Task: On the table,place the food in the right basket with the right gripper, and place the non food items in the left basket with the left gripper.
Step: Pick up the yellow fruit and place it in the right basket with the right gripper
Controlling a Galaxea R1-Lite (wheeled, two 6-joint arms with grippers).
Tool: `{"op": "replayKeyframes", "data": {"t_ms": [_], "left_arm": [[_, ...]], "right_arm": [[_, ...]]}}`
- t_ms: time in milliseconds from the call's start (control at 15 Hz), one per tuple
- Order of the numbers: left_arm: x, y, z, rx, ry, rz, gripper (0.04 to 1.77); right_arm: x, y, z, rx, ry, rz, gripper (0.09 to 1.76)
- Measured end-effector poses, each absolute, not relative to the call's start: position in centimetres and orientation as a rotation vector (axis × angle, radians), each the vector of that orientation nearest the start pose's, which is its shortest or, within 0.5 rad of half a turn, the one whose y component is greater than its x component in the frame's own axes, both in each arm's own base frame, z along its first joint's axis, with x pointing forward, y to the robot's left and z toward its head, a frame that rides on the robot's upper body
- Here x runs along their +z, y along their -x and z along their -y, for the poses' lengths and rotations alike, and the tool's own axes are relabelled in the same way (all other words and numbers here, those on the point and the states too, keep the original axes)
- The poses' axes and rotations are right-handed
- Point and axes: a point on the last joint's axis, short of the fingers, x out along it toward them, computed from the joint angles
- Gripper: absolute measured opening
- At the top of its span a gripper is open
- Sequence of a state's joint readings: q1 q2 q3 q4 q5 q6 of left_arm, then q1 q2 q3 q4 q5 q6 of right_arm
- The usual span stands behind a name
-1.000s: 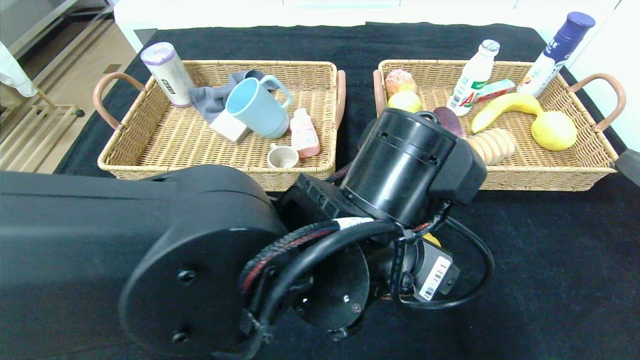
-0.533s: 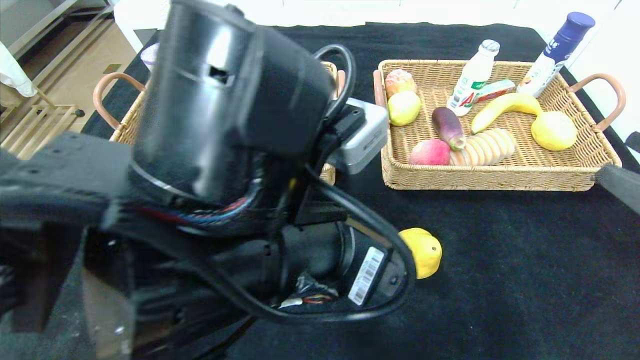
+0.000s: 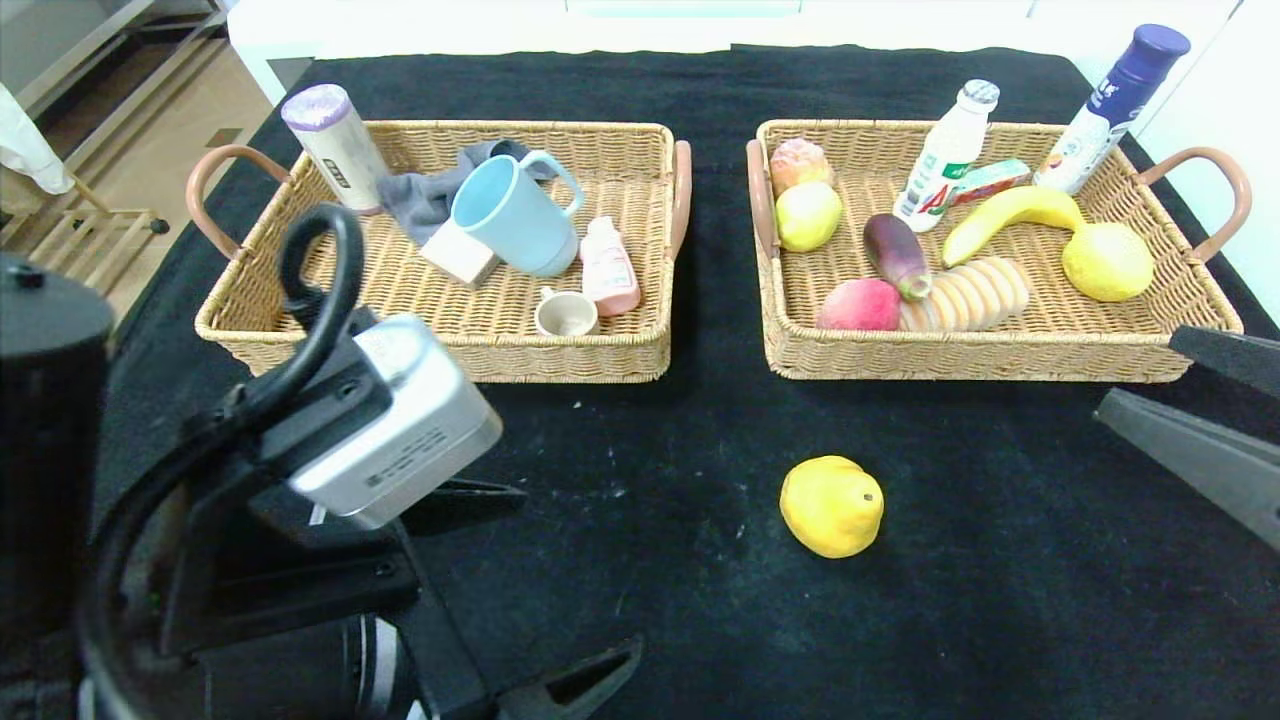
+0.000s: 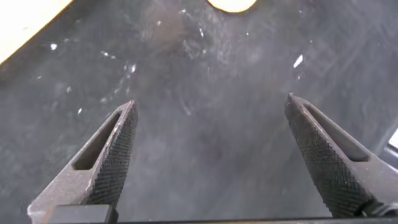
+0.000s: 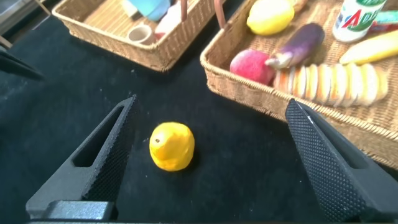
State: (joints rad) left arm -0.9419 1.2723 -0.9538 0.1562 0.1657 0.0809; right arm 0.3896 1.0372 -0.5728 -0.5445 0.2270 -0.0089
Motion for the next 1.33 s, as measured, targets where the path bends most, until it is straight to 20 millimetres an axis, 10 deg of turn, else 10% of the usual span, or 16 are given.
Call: {"op": "replayKeyframes", "data": {"t_ms": [1333], "left_arm": [[24.0, -10.5, 11.7, -0.727, -0.243, -0.134, 1.72]], "right_arm": [[26.1, -15.4, -7.7, 0.513, 0.013, -0.22, 1.71]]}}
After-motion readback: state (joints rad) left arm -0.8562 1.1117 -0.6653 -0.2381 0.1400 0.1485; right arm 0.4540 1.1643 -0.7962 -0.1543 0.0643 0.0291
